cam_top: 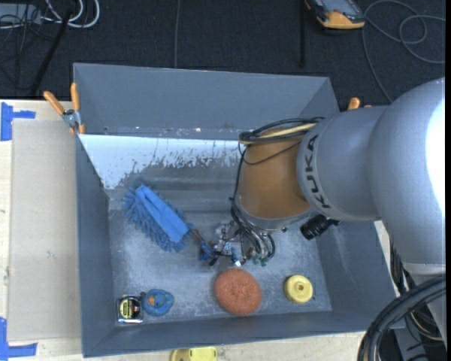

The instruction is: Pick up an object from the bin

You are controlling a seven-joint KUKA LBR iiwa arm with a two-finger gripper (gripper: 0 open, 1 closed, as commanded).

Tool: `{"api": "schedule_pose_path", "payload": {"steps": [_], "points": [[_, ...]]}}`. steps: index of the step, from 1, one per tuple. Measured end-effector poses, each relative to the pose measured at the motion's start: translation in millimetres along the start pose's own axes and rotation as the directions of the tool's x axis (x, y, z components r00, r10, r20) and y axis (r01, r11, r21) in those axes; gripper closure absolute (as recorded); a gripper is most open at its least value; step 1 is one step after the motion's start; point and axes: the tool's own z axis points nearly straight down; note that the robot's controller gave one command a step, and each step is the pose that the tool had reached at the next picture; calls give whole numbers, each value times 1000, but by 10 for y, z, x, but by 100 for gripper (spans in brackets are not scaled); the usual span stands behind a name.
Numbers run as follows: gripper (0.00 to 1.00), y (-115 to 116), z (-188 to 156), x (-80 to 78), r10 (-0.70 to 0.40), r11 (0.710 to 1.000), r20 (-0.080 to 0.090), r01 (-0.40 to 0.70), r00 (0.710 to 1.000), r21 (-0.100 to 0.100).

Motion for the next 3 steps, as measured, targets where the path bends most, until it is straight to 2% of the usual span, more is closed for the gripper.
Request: {"api": "schedule_pose_path", "payload": {"steps": [3], "points": [[100,-1,-297,-13,0,1000,8,0,1000,-1]]}}
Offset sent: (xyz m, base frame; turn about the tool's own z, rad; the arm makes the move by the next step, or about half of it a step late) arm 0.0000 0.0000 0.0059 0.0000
